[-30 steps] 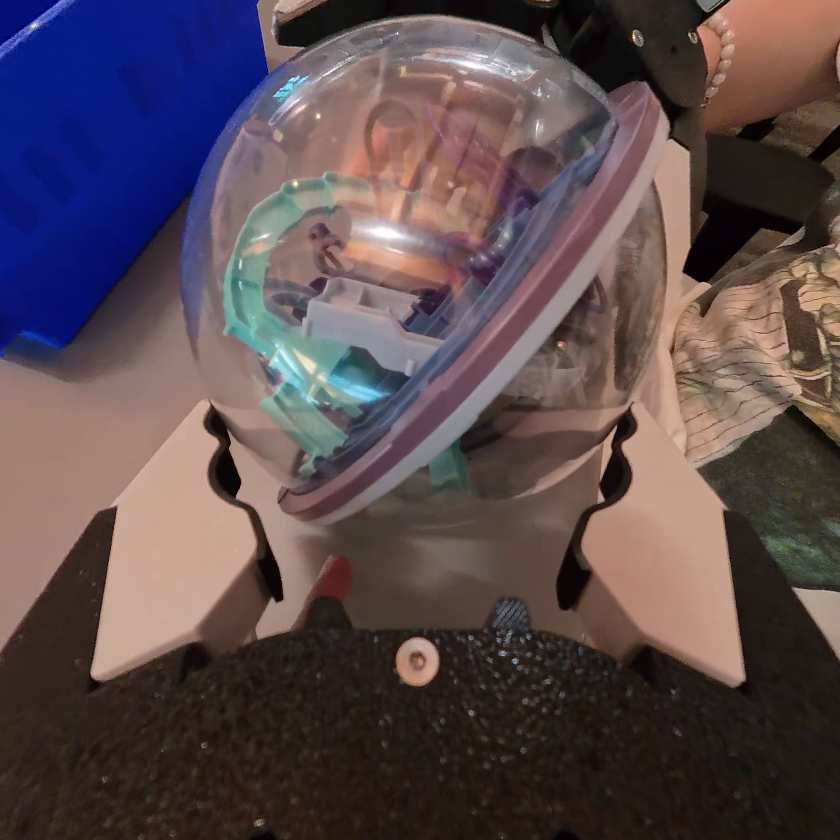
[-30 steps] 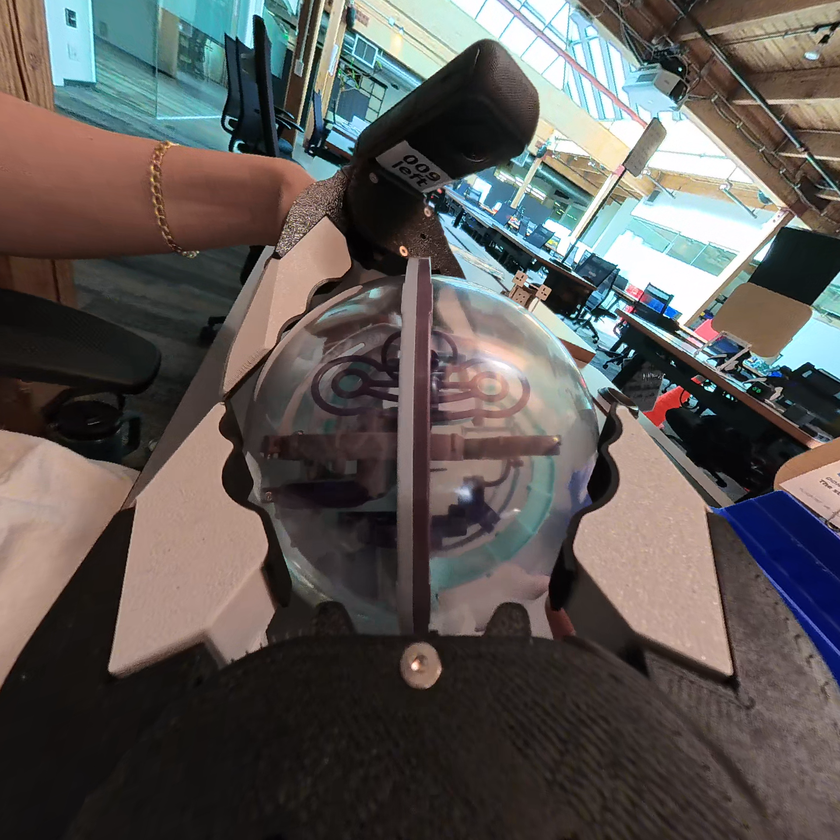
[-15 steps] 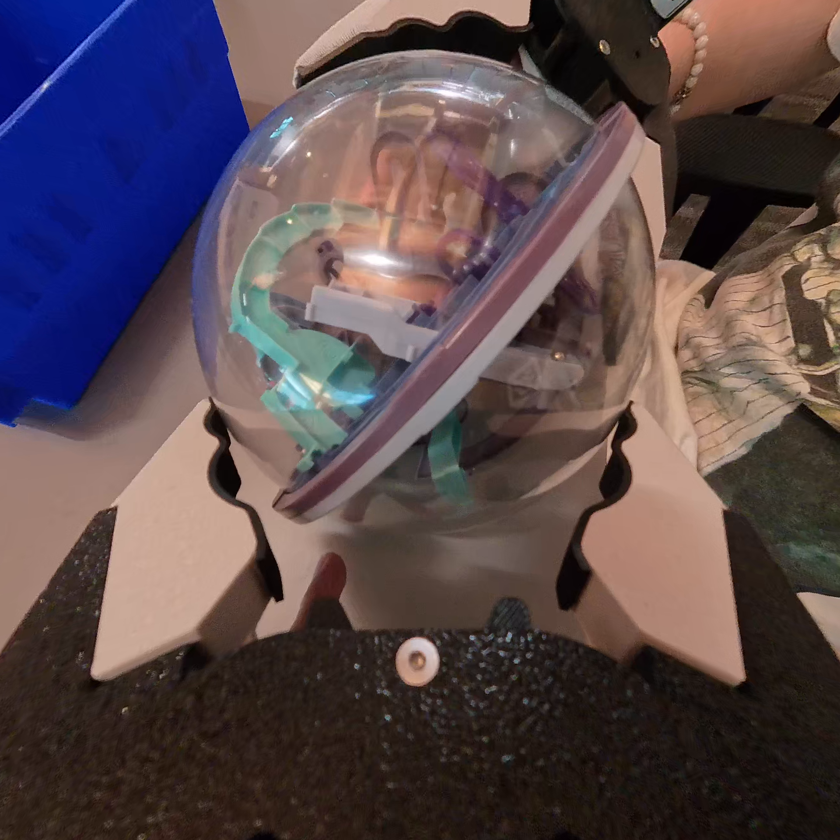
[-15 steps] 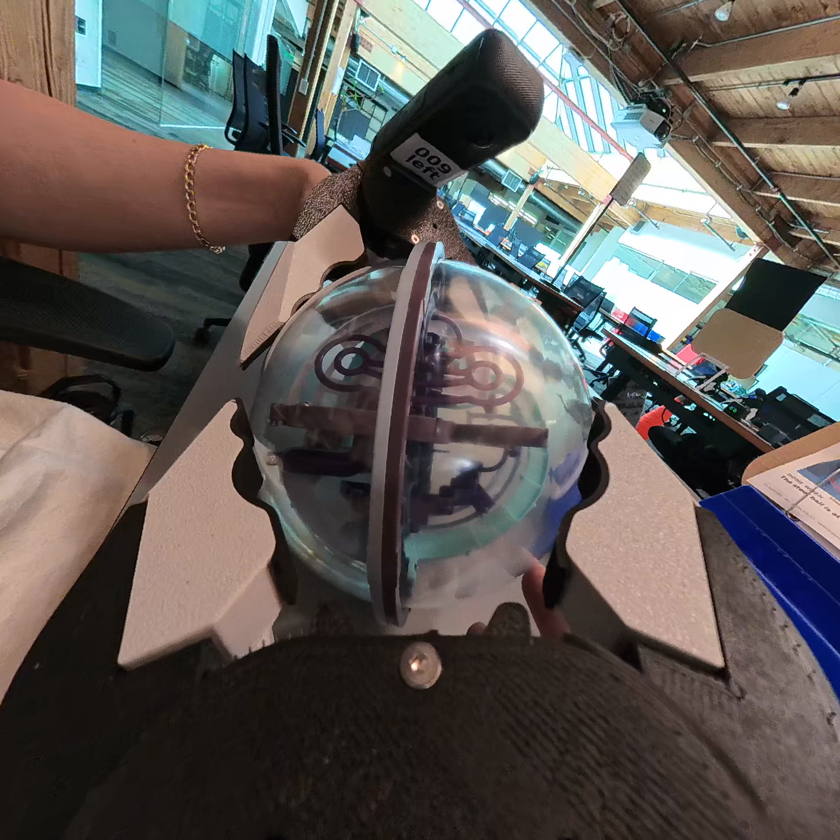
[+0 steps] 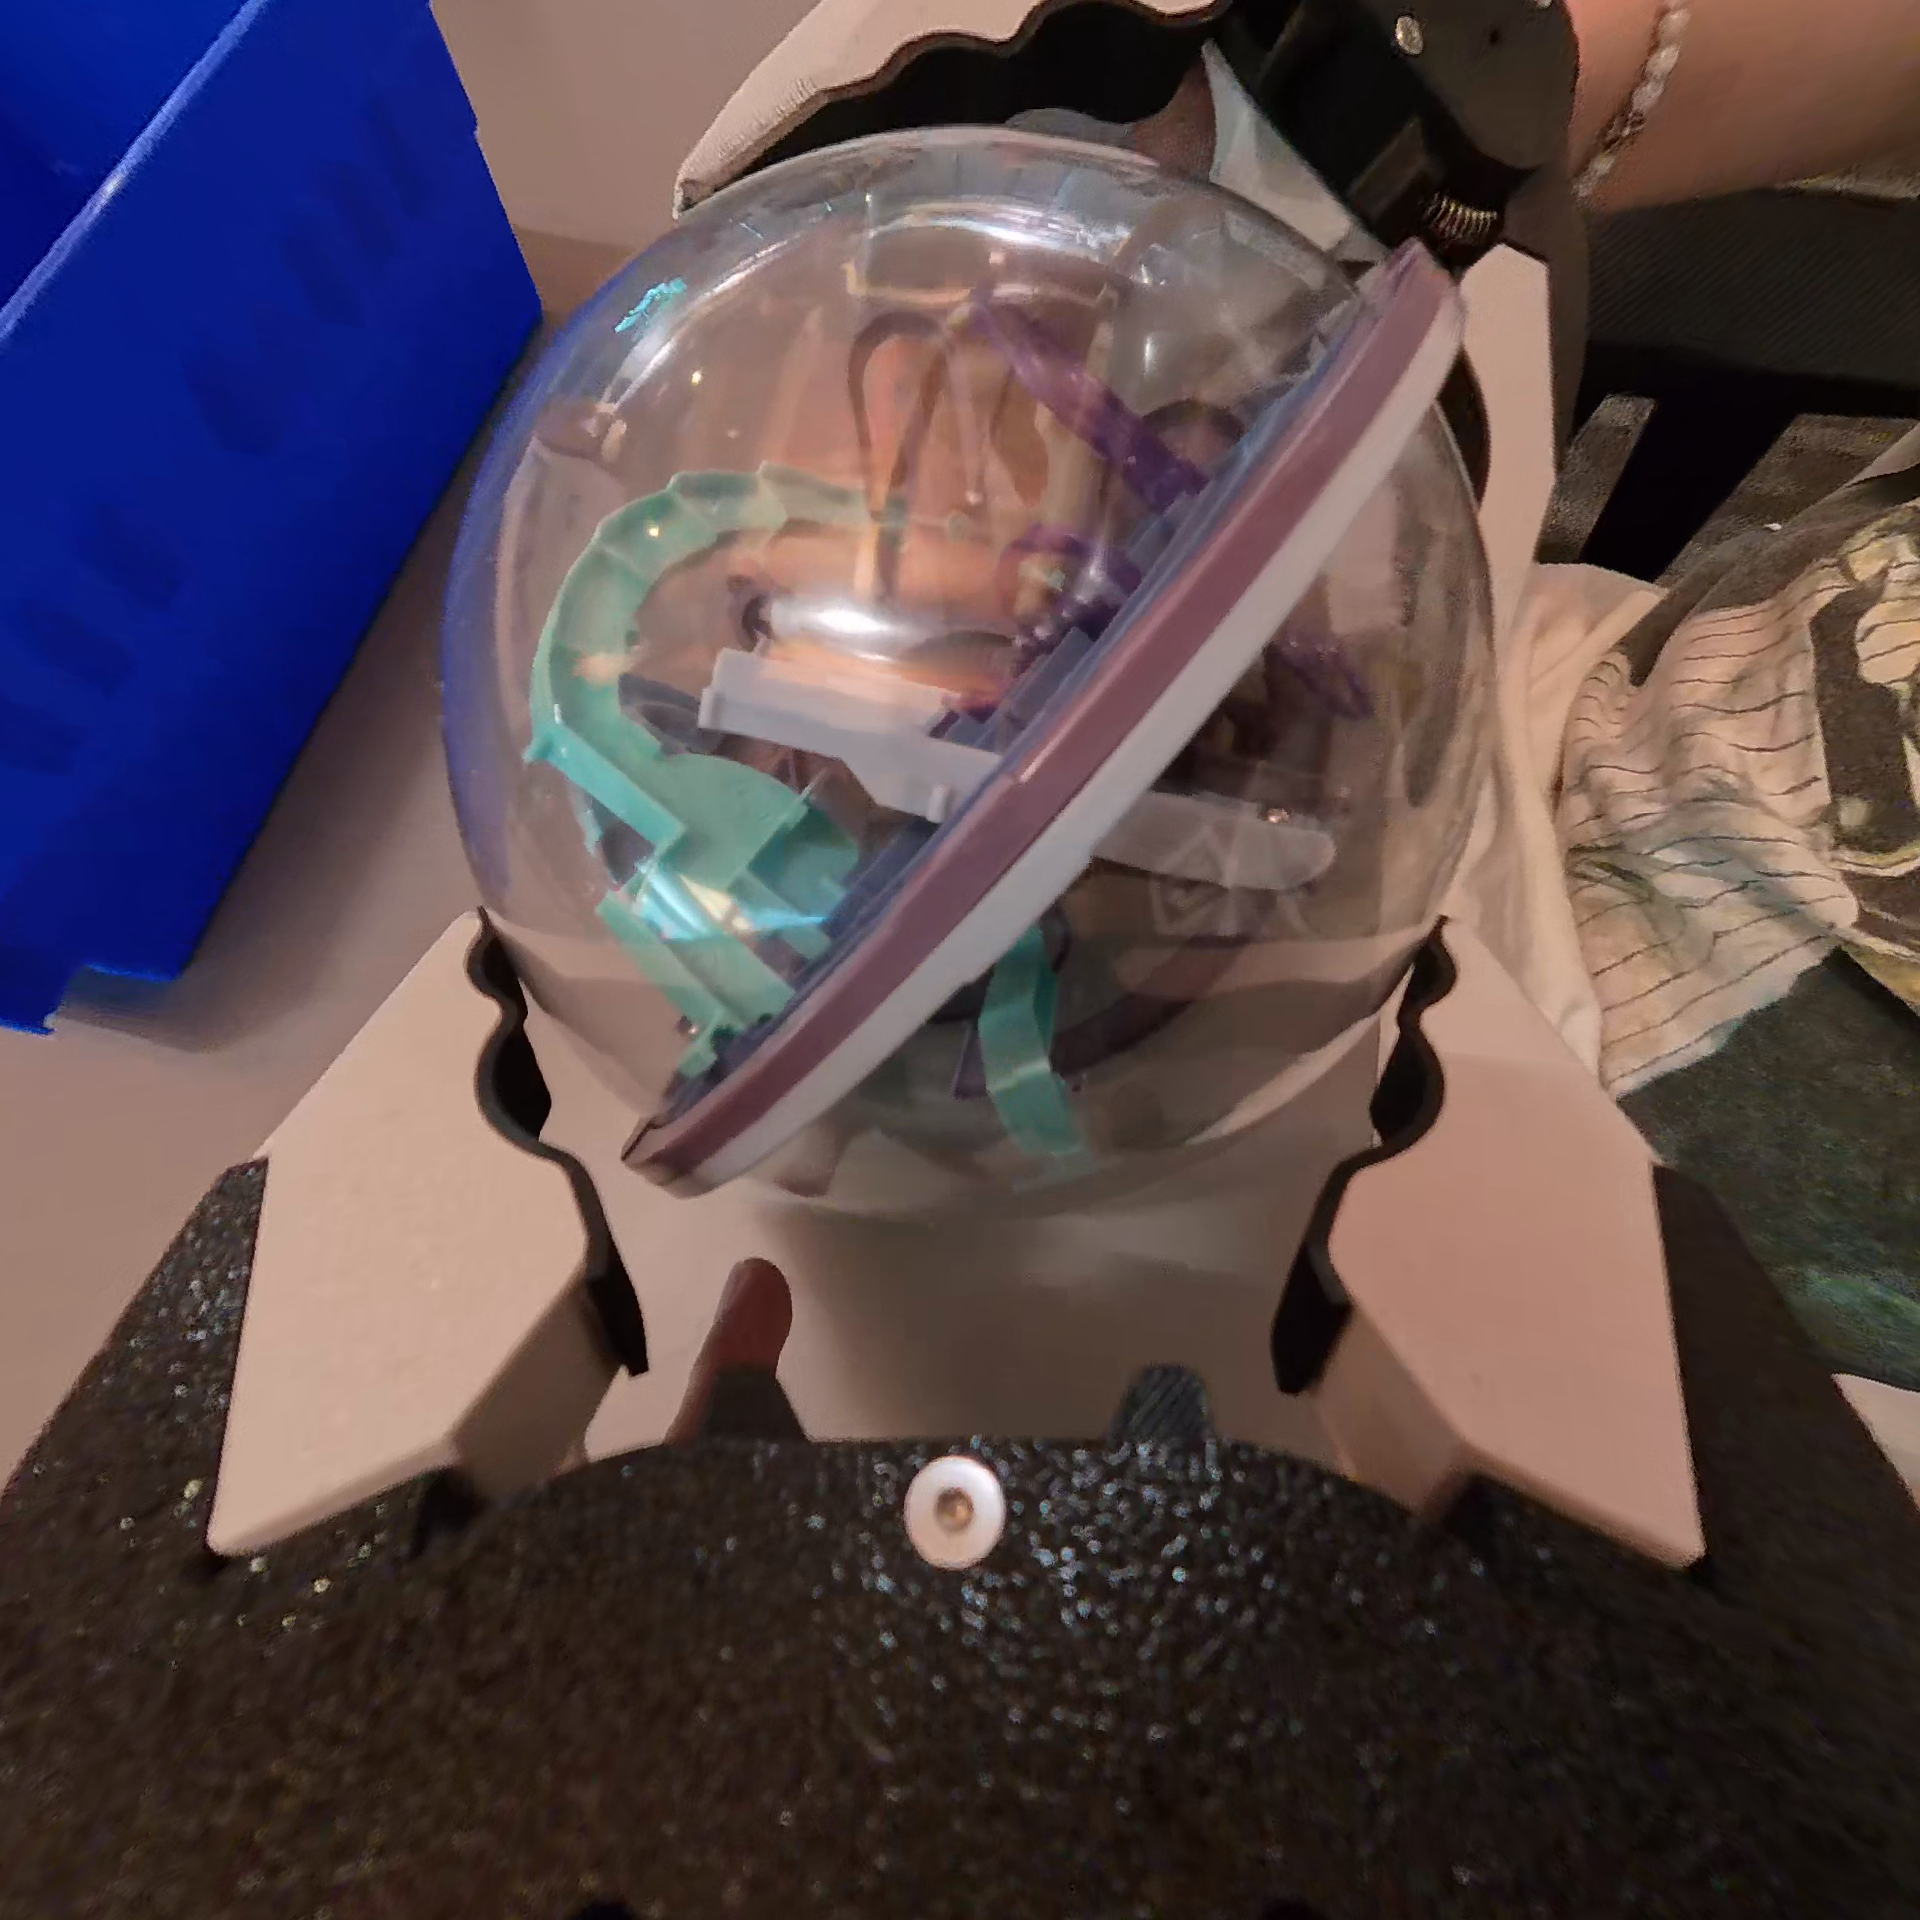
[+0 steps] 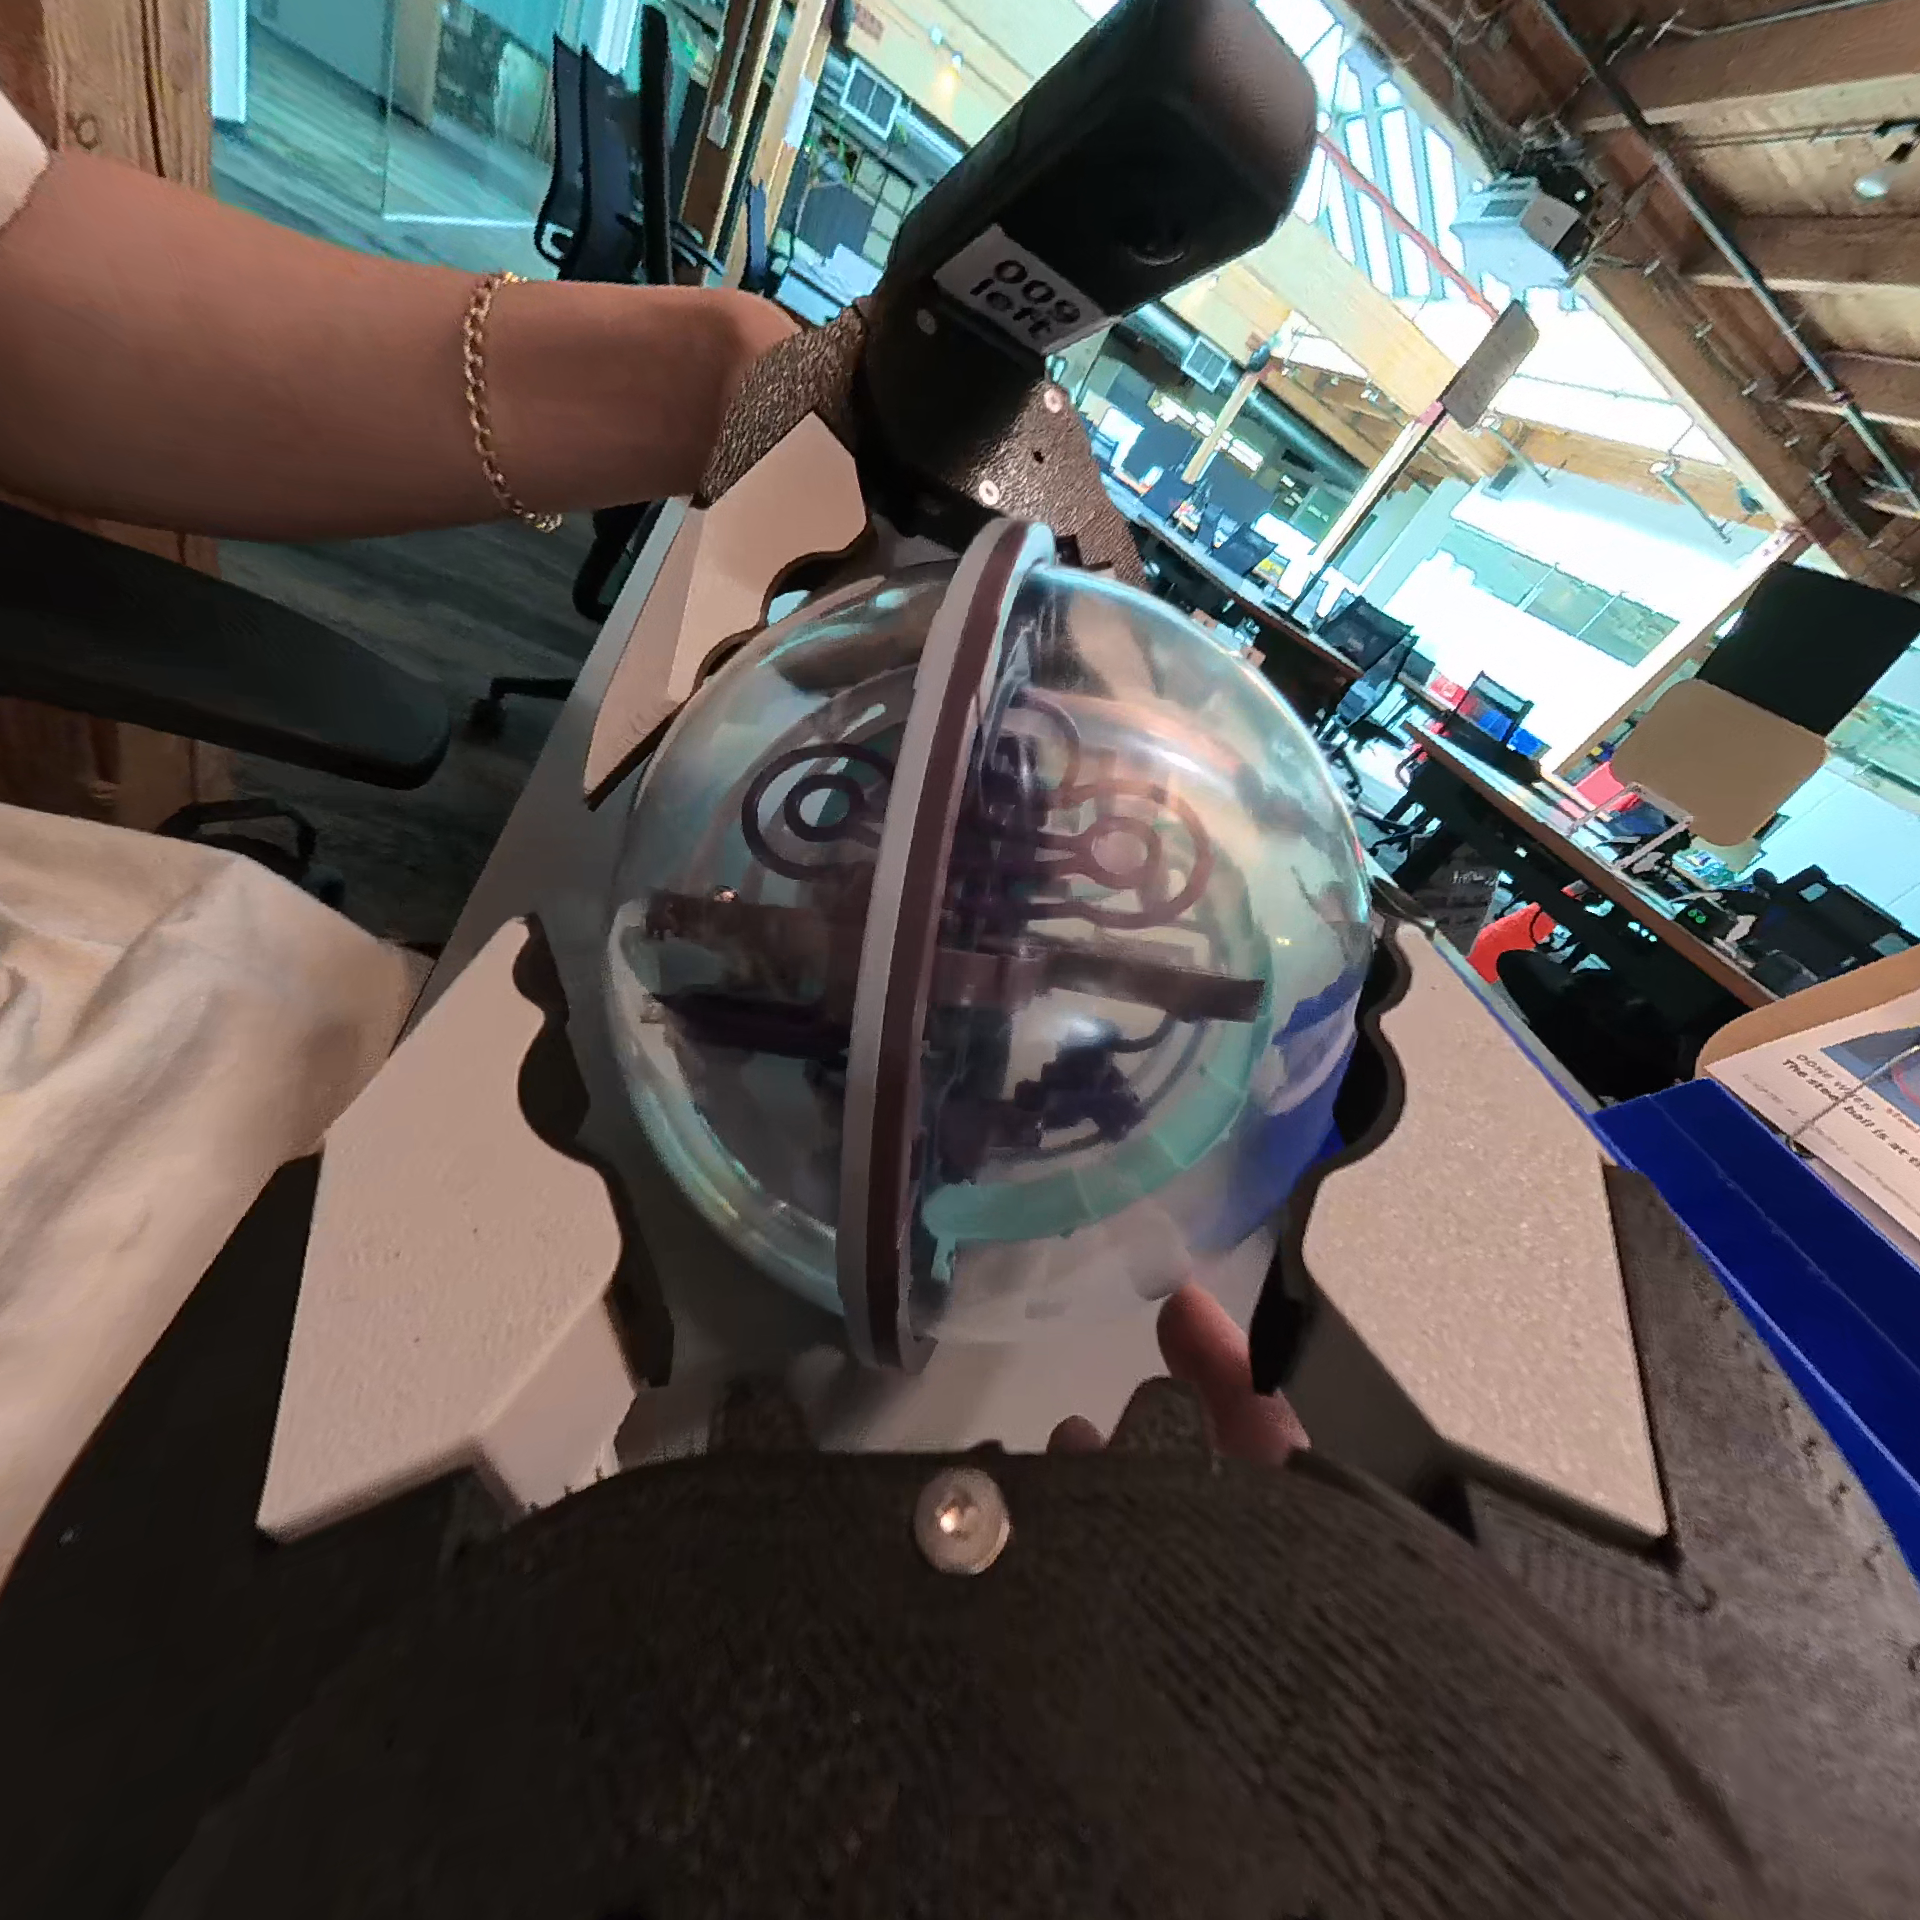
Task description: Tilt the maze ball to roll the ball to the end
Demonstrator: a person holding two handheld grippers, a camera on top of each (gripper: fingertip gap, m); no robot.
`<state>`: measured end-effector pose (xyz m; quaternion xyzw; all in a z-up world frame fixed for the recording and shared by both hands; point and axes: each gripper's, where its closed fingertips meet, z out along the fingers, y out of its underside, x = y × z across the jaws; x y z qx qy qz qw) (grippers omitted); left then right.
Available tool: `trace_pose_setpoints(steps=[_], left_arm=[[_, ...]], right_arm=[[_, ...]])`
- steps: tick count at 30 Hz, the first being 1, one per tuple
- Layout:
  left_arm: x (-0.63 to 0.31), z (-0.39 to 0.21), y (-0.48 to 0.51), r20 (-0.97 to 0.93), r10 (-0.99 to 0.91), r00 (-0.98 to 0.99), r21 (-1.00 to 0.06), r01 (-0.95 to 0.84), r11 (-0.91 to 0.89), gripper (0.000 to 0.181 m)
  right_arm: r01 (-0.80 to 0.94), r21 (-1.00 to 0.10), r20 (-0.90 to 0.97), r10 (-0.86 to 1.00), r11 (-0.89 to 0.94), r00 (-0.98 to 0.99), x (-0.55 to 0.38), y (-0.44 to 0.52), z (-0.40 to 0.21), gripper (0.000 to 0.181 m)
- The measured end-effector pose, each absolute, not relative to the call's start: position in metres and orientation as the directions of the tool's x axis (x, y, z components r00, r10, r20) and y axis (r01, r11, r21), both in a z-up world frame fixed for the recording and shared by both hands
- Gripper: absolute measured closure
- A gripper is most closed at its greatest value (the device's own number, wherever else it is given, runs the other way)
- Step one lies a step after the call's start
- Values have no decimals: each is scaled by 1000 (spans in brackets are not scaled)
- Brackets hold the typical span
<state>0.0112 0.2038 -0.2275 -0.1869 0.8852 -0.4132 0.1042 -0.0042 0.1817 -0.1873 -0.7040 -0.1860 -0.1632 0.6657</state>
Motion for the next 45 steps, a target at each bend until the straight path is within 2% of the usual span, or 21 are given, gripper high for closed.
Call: trace_pose_setpoints(steps=[5, 9, 20, 28, 40, 45], left_arm=[[12, -226, 198, -62, -386, -920, -774, -200, 601, 24], [12, -223, 194, -84, -365, -927, -785, -164, 598, 24], [11, -209, 171, -87, -319, -944, -880, -77, 468, 29], [17, -211, 159, -106, -294, -950, -814, -86, 574, 29], [14, -206, 149, -136, -269, -953, -758, -75, 647, 31], [14, -208, 146, -160, -268, -950, -689, -87, 719, 31]], right_arm=[[489, -867, 485, 60, -98, 873, -5, 171, -190, 37], [511, -848, 511, 41, -142, 859, 0, 164, -190, 50], [462, -867, 480, -64, -187, 875, 0, 142, -197, 52], [449, -821, 504, -77, -353, 860, 8, 126, -202, 54], [416, -821, 514, -189, -391, 836, 15, 116, -224, 53], [409, -813, 513, -179, -414, 839, 17, 109, -227, 55]])
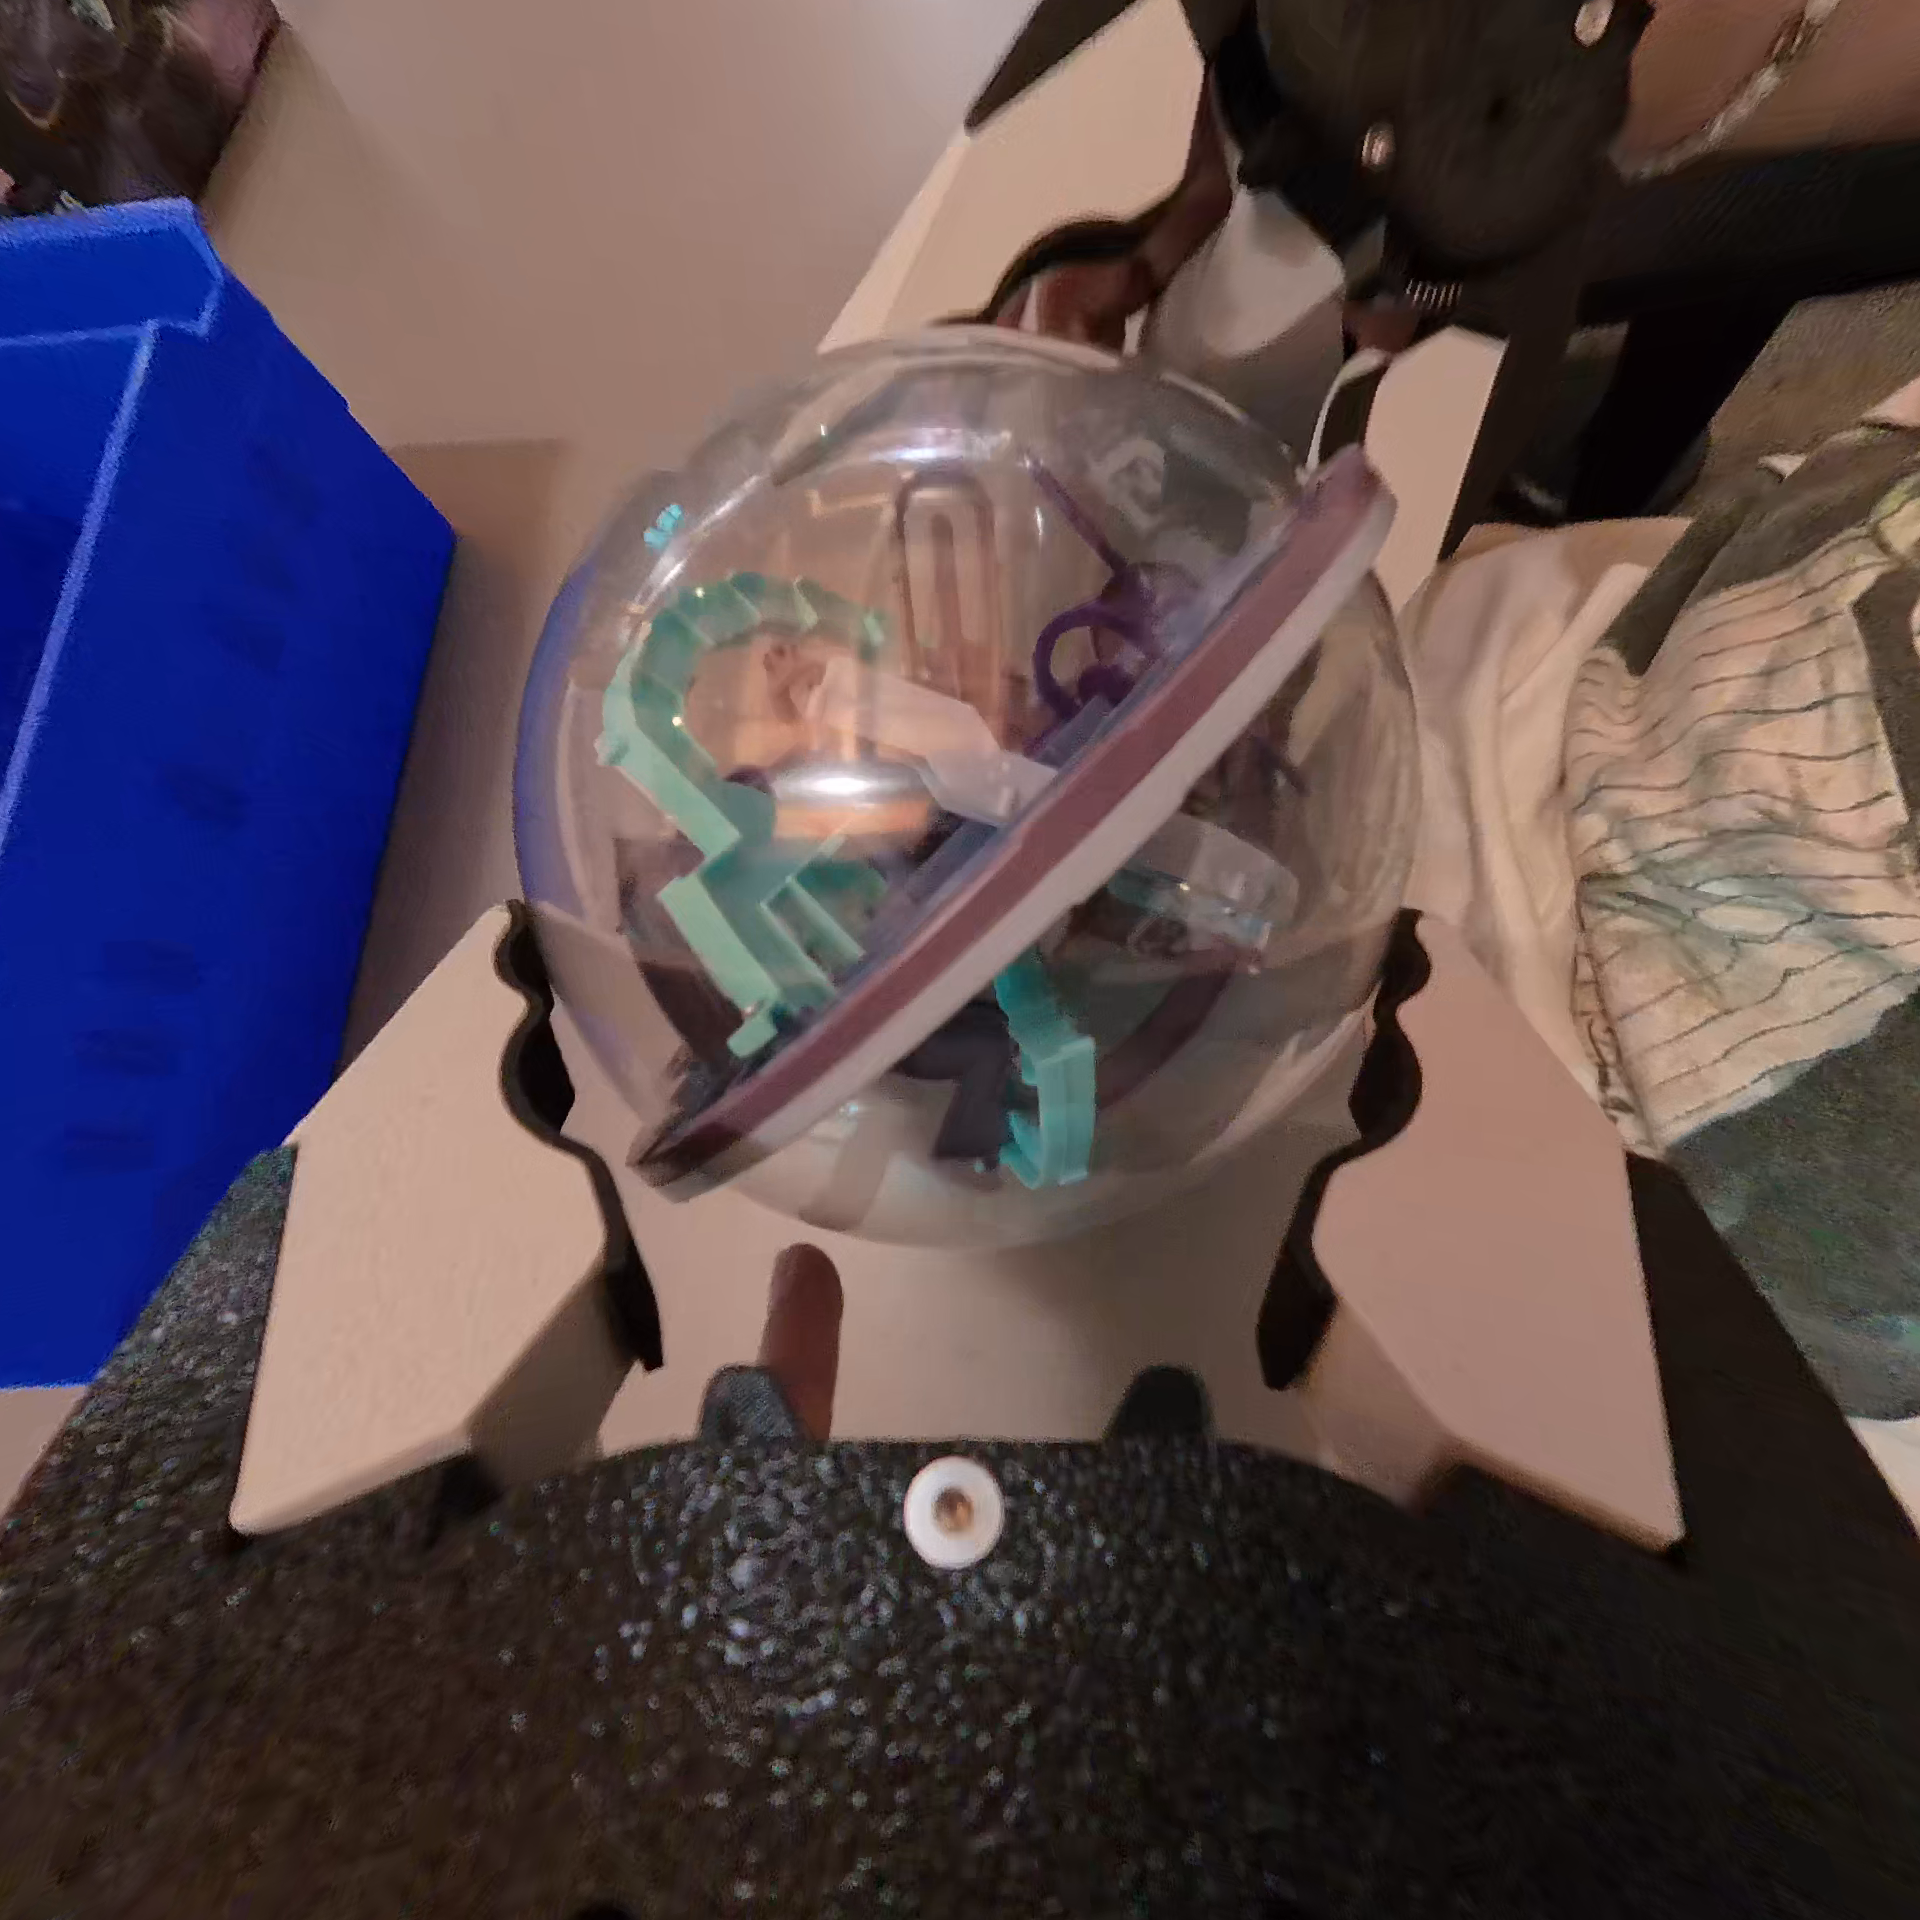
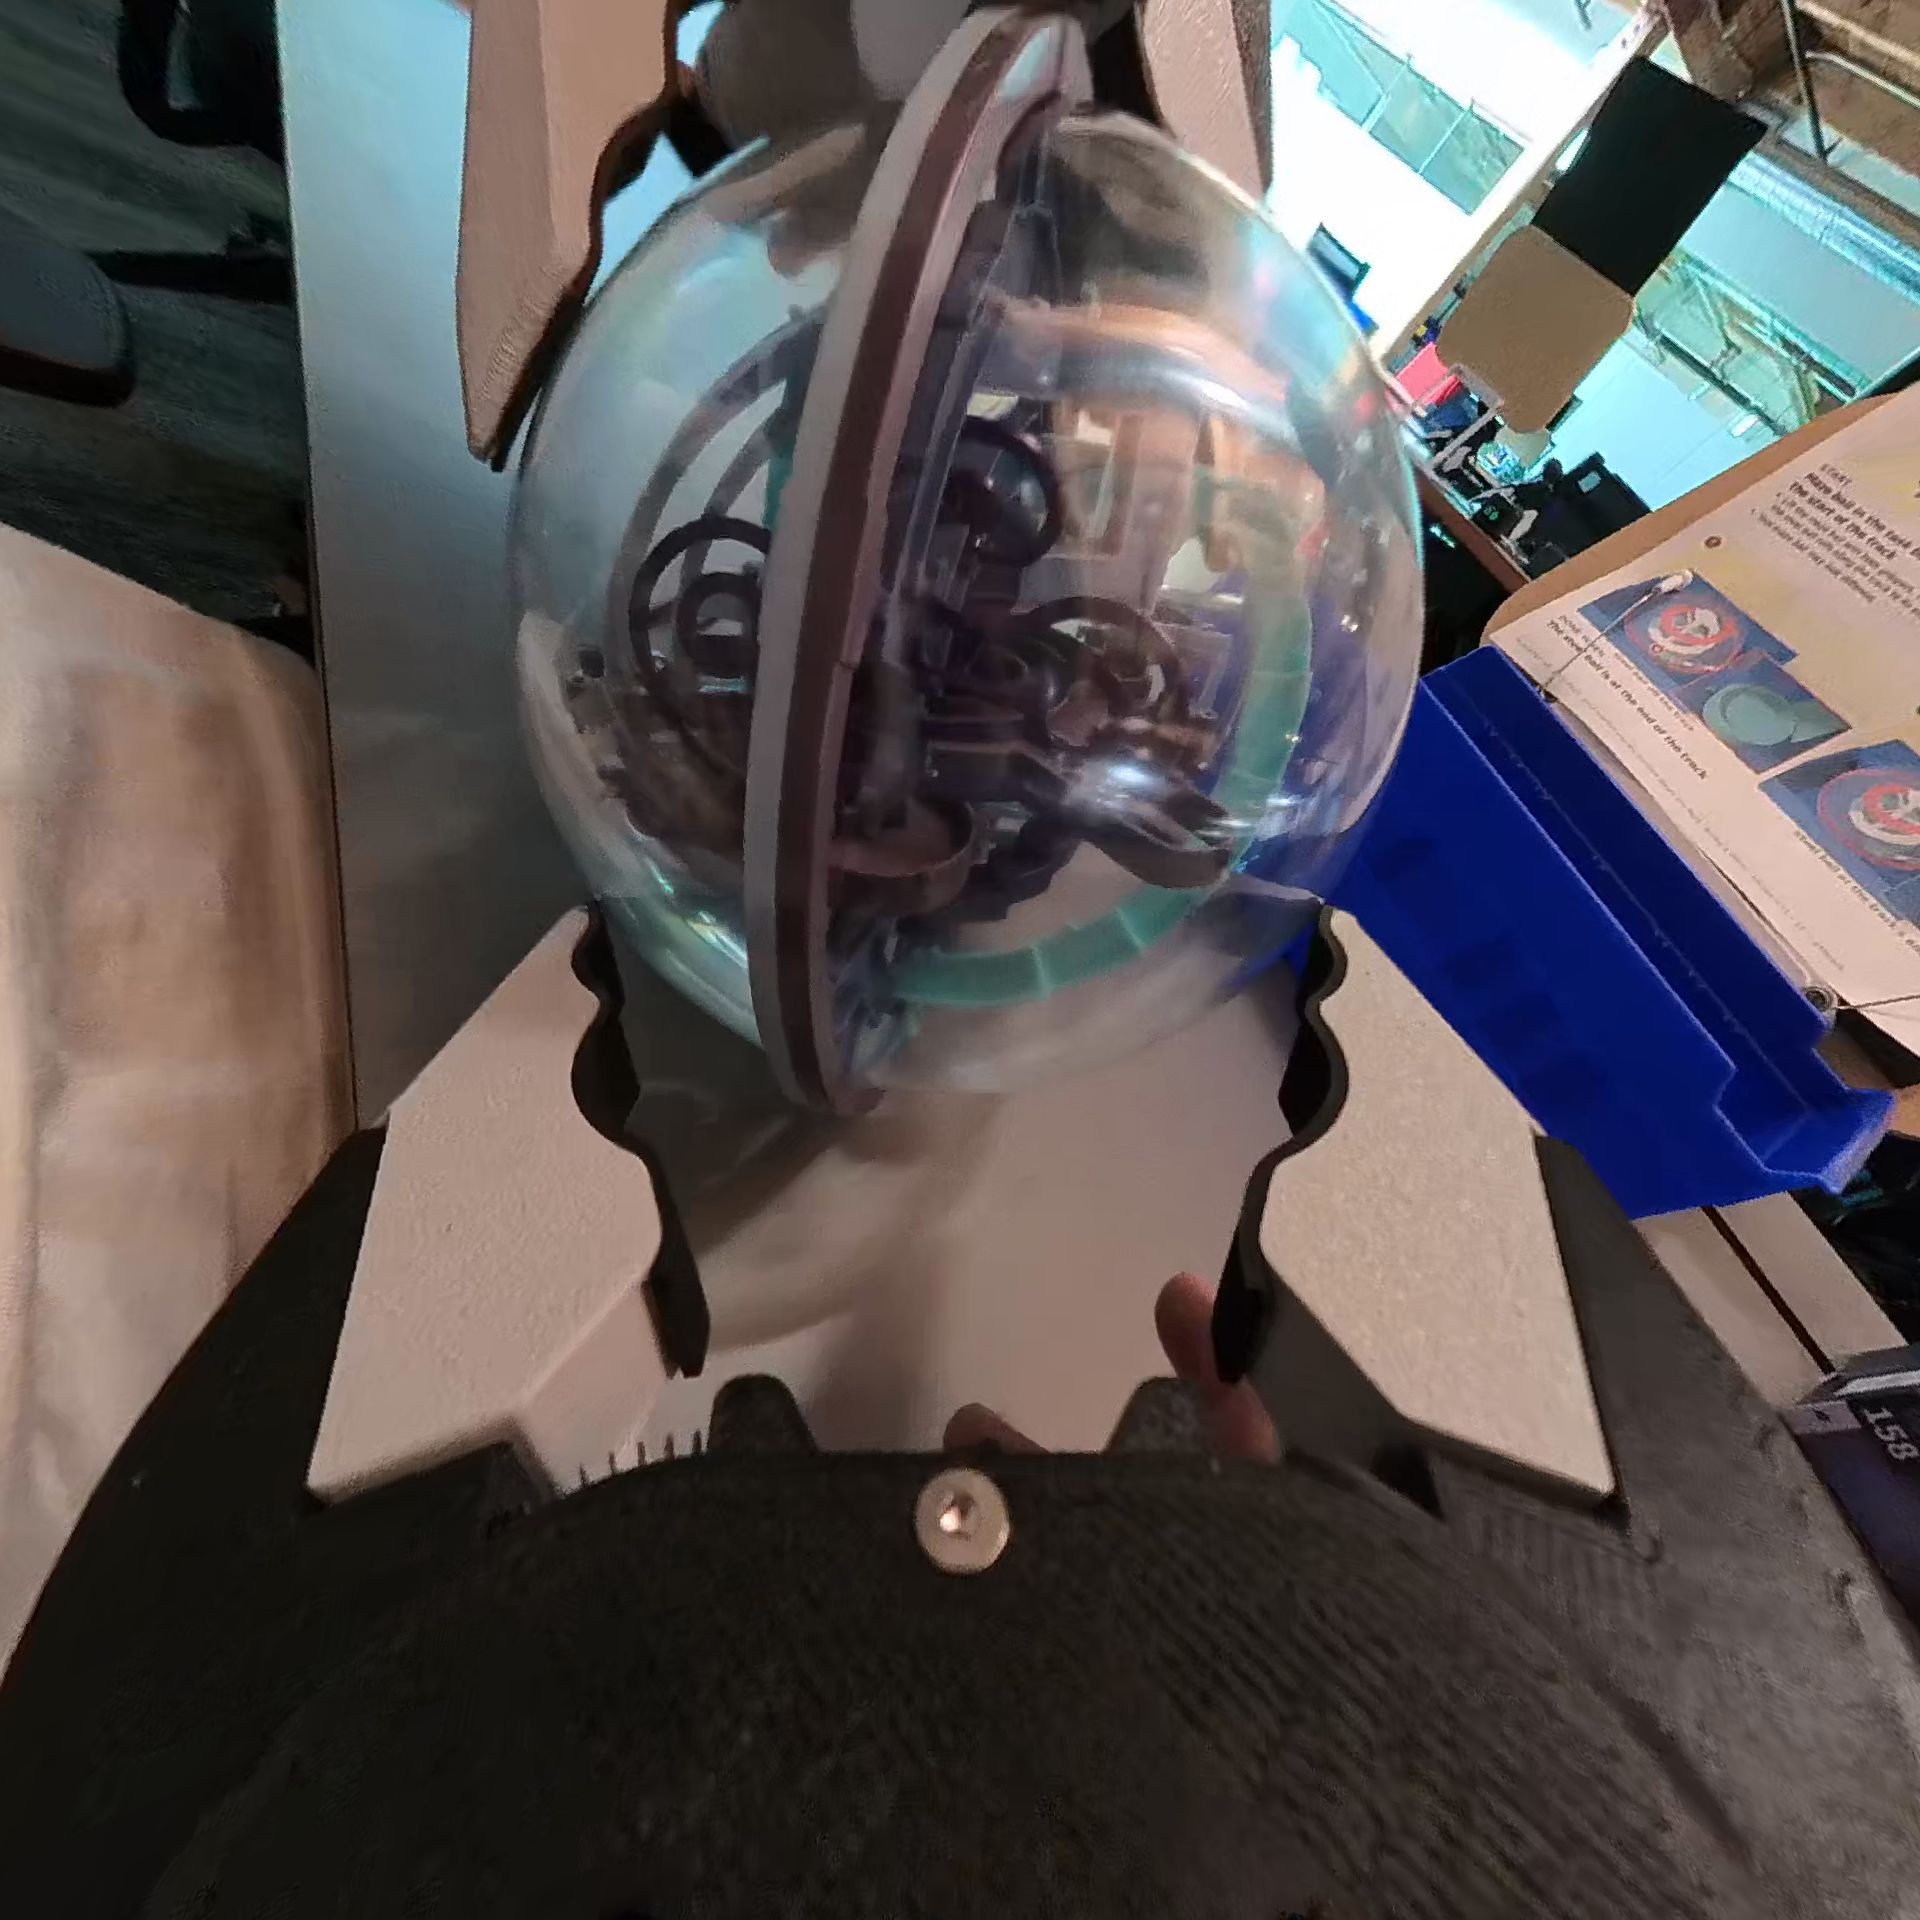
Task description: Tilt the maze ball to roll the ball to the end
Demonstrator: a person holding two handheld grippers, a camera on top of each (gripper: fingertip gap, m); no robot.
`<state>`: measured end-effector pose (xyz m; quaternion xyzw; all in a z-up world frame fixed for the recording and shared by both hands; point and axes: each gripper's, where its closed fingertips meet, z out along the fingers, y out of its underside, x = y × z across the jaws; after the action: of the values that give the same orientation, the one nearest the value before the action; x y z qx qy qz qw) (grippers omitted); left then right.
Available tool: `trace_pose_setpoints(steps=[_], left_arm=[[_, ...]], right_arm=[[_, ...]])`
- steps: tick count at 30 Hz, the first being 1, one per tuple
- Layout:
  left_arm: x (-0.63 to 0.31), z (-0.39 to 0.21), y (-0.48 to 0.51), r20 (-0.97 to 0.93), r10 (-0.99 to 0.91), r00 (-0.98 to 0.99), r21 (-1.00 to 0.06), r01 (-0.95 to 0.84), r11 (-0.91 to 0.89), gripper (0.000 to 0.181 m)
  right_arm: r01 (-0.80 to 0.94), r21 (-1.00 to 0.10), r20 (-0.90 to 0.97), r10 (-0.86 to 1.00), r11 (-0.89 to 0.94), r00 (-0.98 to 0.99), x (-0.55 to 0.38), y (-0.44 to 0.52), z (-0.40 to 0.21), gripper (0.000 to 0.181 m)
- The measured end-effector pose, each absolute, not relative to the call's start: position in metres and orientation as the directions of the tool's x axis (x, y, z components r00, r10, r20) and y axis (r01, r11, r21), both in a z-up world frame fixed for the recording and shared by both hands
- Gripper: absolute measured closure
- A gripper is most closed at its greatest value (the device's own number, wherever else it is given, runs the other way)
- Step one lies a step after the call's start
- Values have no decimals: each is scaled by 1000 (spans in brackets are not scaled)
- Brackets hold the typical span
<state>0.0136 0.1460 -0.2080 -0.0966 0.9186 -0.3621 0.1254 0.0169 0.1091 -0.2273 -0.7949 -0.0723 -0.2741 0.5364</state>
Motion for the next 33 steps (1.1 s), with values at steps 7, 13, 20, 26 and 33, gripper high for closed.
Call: trace_pose_setpoints(steps=[7, 13, 20, 26, 33], left_arm=[[12, -211, 134, -139, -282, -949, -594, -147, 791, 31], [17, -205, 119, -171, -270, -948, -603, -116, 789, 32], [23, -199, 116, -202, -181, -963, -676, 3, 737, 42], [26, -201, 115, -145, -188, -971, -706, -32, 708, 38], [32, -194, 114, -10, -228, -974, -766, -139, 627, 40]], right_arm=[[436, -836, 501, -137, -333, 855, 8, 96, -209, 51], [394, -861, 456, -144, -322, 878, 17, 89, -215, 46], [351, -875, 410, -125, -334, 903, 29, 80, -225, 48], [293, -897, 336, -79, -332, 939, 31, 80, -228, 50], [186, -925, 215, -55, -331, 975, 36, 79, -228, 52]])
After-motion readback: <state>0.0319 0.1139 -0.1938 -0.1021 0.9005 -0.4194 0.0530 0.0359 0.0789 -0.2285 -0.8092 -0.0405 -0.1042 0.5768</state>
